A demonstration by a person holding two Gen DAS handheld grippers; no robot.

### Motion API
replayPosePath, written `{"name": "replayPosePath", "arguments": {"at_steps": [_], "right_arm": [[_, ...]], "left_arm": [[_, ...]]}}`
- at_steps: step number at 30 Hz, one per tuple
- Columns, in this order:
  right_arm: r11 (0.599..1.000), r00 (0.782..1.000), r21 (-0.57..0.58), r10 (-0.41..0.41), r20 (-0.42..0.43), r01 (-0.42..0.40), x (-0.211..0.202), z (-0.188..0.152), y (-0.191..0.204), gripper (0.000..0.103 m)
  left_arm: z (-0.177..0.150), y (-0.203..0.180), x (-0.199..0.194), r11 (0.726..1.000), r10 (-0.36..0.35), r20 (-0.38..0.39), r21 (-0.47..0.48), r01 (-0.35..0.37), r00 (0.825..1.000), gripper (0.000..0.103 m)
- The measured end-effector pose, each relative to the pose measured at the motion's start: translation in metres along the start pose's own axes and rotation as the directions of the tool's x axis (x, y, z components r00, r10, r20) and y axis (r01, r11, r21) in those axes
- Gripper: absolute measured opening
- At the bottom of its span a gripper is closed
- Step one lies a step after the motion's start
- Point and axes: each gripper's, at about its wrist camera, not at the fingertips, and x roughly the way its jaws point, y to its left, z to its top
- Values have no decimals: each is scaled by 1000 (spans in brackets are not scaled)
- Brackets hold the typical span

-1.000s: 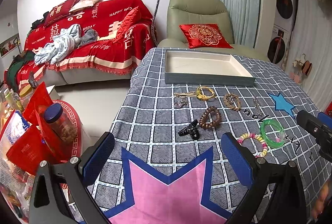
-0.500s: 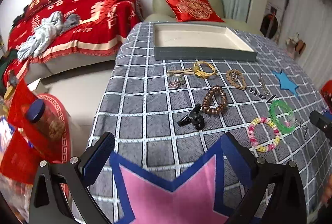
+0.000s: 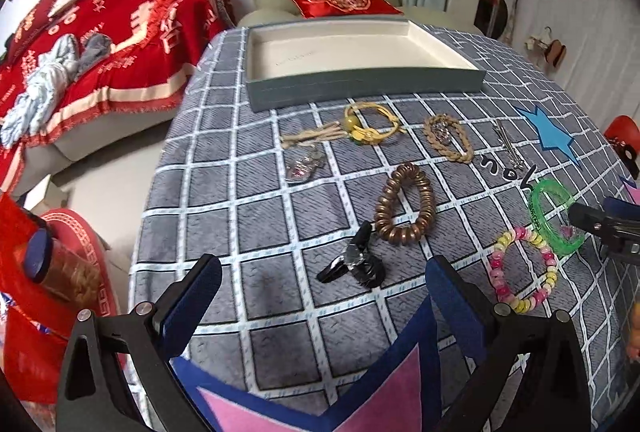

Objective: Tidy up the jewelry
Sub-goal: 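Grasp the green bangle with the right gripper while the left grasps the black claw clip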

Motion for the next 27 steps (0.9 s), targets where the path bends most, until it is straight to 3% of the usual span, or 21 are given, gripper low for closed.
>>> {"name": "replayPosePath", "arguments": {"at_steps": [4, 7, 9, 13, 27], "right_arm": [[1000, 999, -14, -12, -35, 11, 11, 2, 2, 93], [1000, 998, -23, -15, -54, 14, 15, 1, 4, 83], [999, 999, -37, -12, -49, 10, 14, 1, 7, 74], [999, 999, -51, 8, -43, -10, 9, 3, 11, 18], [990, 991, 25, 136, -3, -136, -8, 21, -2, 14]], "left_arm": [[2, -2, 11, 1000, -26, -40, 8, 26, 999, 92], [2, -5, 16, 998, -50, -58, 23, 51, 997, 74], [2, -7, 14, 997, -75, -47, 28, 77, 996, 54], [3, -9, 14, 995, -93, -44, 35, 94, 995, 54], [24, 16, -22, 992, -115, 34, -50, 116, 993, 54]]}}
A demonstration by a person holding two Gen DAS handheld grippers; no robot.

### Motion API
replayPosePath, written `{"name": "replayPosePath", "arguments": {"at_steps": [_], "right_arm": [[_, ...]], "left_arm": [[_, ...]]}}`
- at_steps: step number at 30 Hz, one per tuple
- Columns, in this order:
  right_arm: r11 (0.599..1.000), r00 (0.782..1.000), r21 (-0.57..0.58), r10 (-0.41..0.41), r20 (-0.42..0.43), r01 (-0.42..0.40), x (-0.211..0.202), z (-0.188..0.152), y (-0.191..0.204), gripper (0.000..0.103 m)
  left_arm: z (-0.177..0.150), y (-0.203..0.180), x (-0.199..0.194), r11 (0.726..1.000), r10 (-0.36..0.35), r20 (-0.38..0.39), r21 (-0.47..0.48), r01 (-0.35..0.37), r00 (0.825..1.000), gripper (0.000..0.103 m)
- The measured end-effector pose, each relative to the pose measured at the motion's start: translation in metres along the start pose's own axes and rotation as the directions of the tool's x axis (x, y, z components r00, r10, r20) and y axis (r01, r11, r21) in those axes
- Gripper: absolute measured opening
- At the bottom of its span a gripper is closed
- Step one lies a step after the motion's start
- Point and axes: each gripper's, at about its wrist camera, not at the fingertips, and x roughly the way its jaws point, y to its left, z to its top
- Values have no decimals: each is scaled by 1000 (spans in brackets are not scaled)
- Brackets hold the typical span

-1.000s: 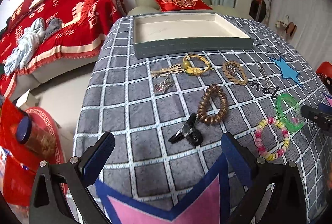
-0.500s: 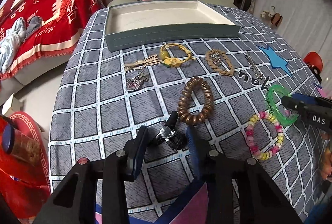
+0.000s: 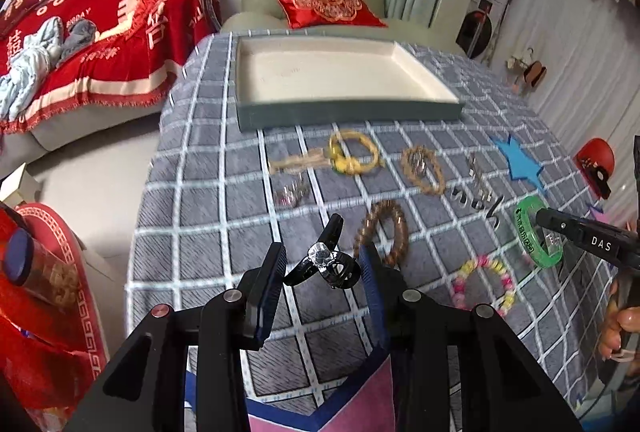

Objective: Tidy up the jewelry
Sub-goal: 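Carry both items into the white tray and open both grippers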

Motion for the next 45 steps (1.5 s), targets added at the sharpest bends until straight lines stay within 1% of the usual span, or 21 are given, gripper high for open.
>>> {"name": "replayPosePath", "arguments": {"at_steps": [2, 5, 9, 13, 15, 18, 21, 23, 25, 28, 32, 34, 39, 45], "right_arm": [[999, 999, 15, 36, 11, -36, -6, 9, 1, 14], [998, 997, 6, 66, 26, -67, -14, 27, 7, 14], [995, 995, -23, 94, 40, -93, -19, 62, 19, 14], [993, 992, -60, 109, 55, -106, -18, 109, 36, 14], [990, 991, -67, 124, 54, -120, -14, 132, 43, 14], [989, 990, -68, 135, 45, -132, -1, 165, 52, 14], [990, 991, -70, 128, 35, -125, 18, 195, 61, 14], [991, 993, -75, 117, 29, -115, 37, 212, 67, 14], [991, 994, -74, 109, 20, -108, 55, 223, 71, 14], [993, 995, -67, 98, -3, -98, 87, 235, 75, 14], [994, 996, -65, 81, -41, -84, 126, 235, 82, 14], [995, 995, -66, 76, -62, -80, 143, 232, 83, 14], [995, 995, -87, 48, -84, -56, 169, 227, 84, 14], [994, 995, -101, 27, -93, -36, 179, 223, 85, 14]], "left_arm": [[9, 2, -7, 1000, -2, 19, -1, 2, 1000, 54], [30, 3, -17, 1000, -5, 47, 8, 4, 999, 54], [73, 3, -25, 1000, -26, 74, 18, 24, 997, 54], [123, 1, -25, 999, -20, 117, 30, 17, 993, 54], [147, 3, -18, 1000, -18, 118, 24, 15, 993, 54], [179, 8, 0, 1000, -21, 113, -10, 22, 993, 54], [202, 10, 26, 1000, 15, 117, -12, -14, 993, 54], [214, 13, 52, 999, 47, 110, -11, -47, 993, 54], [219, 14, 75, 998, 70, 96, -8, -70, 993, 54], [218, 15, 112, 996, 92, 49, 1, -92, 995, 54], [209, 13, 150, 993, 116, 5, 25, -116, 993, 54], [205, 13, 168, 993, 118, -22, 30, -117, 993, 54], [200, 7, 186, 991, 128, -49, 47, -126, 990, 54], [196, 7, 199, 988, 153, -75, 48, -150, 985, 55]]}}
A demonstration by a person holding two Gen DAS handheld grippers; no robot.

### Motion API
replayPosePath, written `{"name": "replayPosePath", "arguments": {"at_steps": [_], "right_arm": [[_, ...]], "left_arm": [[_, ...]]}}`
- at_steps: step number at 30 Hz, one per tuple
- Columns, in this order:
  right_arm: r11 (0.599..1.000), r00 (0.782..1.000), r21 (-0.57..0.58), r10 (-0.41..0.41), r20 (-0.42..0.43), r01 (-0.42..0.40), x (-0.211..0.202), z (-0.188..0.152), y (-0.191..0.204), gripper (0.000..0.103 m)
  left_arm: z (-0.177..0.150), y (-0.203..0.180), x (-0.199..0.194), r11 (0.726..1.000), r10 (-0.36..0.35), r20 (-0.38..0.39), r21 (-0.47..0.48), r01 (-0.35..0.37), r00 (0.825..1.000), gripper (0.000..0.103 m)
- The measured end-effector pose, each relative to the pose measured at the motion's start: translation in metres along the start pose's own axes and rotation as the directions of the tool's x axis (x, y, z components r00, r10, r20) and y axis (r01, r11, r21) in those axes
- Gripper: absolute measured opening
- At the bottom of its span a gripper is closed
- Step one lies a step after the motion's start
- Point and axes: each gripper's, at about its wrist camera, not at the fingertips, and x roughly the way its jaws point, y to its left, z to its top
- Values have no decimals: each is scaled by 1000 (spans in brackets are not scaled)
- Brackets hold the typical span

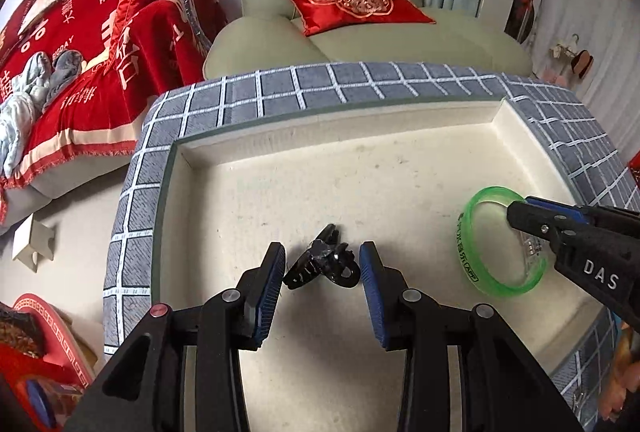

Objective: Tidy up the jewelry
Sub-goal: 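Carry both items into the white tray and open both grippers, then move both grippers back over the remaining jewelry on the cloth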

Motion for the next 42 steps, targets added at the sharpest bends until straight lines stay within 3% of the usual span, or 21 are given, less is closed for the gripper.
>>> {"name": "replayPosePath", "arguments": {"at_steps": [9, 10, 13, 18, 19, 20, 21, 33, 37, 42], "right_arm": [[999, 1000, -27, -29, -1, 29, 3, -3, 5, 16], [999, 1000, -25, -25, -2, 25, 2, -3, 4, 22], [1000, 1000, -13, -9, 10, 9, -2, -2, 5, 68], [999, 997, 5, 40, 66, -40, -25, -1, 3, 69], [998, 995, 15, 54, 80, -56, -32, -1, 1, 69], [998, 994, 21, 62, 90, -65, -37, -1, 0, 69], [997, 992, 27, 70, 102, -73, -44, -2, -1, 69], [982, 976, 95, 148, 162, -164, -98, -34, -16, 83], [971, 963, 113, 187, 196, -212, -118, -51, -20, 103], [975, 959, 100, 171, 226, -197, -140, -75, -18, 103]], "left_arm": [[-3, -3, 0, 998, 54, 18, 18, -54, 998, 60], [-3, -3, 0, 998, 55, 19, 16, -55, 998, 60], [-4, -2, -1, 999, 52, 18, 8, -52, 998, 60], [-4, -4, -2, 998, 54, 19, 20, -54, 998, 61], [-4, -4, -2, 998, 54, 18, 20, -54, 998, 68], [-4, -3, -3, 998, 58, 18, 18, -58, 998, 92], [-5, -3, -5, 998, 65, 28, 13, -65, 998, 100], [-14, 0, -63, 999, 27, 137, 19, -30, 990, 103], [-31, 8, -90, 1000, -2, 159, 9, 1, 987, 103], [-63, 16, -116, 1000, -7, 164, 4, 7, 986, 103]]}}
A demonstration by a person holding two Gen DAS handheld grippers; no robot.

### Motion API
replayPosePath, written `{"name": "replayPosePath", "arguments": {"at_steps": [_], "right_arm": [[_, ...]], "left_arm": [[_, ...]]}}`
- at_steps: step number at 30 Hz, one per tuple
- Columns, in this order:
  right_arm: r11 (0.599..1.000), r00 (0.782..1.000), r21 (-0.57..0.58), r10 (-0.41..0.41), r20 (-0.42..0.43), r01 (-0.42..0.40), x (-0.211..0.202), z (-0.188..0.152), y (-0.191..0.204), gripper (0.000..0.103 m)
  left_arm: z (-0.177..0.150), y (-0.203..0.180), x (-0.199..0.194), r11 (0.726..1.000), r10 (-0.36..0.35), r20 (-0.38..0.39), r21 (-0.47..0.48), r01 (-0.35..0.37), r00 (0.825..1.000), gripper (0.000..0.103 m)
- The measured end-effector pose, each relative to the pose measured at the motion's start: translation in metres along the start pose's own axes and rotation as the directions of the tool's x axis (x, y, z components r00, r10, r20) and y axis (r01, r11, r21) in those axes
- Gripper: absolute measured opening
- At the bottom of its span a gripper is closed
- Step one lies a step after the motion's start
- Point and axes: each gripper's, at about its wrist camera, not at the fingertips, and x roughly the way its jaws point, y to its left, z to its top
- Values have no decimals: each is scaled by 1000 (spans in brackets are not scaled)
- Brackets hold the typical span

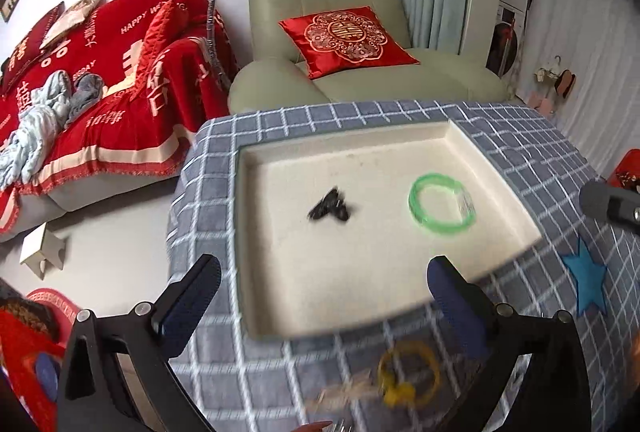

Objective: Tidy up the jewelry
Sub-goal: 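Move both grippers back over the remaining jewelry on the cloth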

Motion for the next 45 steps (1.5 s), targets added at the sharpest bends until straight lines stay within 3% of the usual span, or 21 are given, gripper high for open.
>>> {"name": "replayPosePath", "arguments": {"at_steps": [6, 14, 25, 42, 44, 45], "right_arm": [[1000, 997, -17, -15, -81, 14, -17, -29, 3, 103], [998, 987, 2, -68, -143, 69, -34, -94, -16, 103], [979, 959, 25, -191, -212, 200, -45, -152, -49, 103], [974, 948, -15, -224, -225, 227, -11, -140, -30, 103], [972, 948, -17, -233, -219, 235, -4, -133, -29, 103], [971, 947, -19, -237, -217, 239, -2, -131, -28, 102]], "left_arm": [[-38, 14, -24, 999, 11, -6, -31, -12, 1000, 103], [-87, 22, -26, 1000, -5, -81, 3, 5, 997, 103], [-113, 20, -17, 1000, -13, -125, 22, 16, 992, 103], [-110, 10, -6, 999, -33, -126, 36, 38, 991, 103], [-110, 8, -4, 998, -34, -132, 43, 40, 991, 93], [-110, 8, -3, 998, -36, -140, 43, 43, 990, 93]]}}
